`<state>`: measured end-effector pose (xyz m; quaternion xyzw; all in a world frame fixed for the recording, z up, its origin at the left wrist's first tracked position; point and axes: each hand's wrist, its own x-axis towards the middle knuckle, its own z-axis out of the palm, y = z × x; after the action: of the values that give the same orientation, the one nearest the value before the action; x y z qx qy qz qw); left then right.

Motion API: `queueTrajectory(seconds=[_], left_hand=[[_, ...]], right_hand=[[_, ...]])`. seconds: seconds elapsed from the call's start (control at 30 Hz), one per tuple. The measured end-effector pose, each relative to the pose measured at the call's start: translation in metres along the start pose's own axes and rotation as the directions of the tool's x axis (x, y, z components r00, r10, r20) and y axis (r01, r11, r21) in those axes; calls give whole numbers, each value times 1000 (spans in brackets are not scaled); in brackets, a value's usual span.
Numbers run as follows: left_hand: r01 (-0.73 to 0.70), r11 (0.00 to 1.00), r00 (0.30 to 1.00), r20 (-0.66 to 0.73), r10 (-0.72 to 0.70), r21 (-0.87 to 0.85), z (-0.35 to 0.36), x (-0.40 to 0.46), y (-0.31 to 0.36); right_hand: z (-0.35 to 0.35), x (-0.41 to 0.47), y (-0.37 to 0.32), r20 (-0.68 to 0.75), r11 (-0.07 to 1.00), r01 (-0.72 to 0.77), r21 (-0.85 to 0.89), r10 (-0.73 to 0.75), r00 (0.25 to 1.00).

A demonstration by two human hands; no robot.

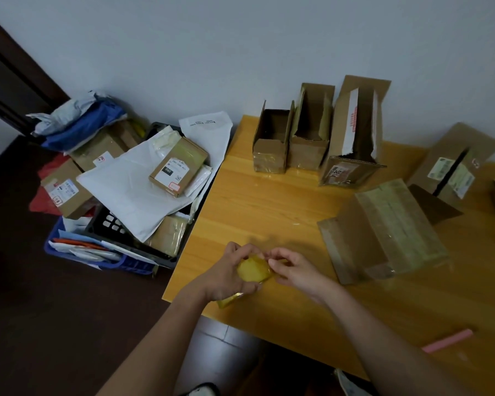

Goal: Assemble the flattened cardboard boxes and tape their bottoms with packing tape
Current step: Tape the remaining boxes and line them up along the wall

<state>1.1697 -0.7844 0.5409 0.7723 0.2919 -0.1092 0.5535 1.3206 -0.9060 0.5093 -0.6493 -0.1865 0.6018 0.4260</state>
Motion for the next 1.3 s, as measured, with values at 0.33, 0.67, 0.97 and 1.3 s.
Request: queueTrajectory(seconds=[0.33, 0.67, 0.97, 1.3], left_hand=[[53, 998, 995, -78, -56, -44, 5, -6, -2], [71, 986, 979, -179, -98, -152, 11, -3, -10], [115, 983, 957, -282, -70, 146, 3, 4, 4], [77, 965, 979, -202, -27, 249, -21, -7, -12]], right_hand=[[1, 8, 5, -33, 971, 123, -204, -133, 991], [-8, -3, 13, -64, 999, 44, -3, -44, 997], [-7, 9, 9, -272, 998, 46, -53, -59, 961], [-23, 23, 12, -374, 995, 6, 95, 30, 927]])
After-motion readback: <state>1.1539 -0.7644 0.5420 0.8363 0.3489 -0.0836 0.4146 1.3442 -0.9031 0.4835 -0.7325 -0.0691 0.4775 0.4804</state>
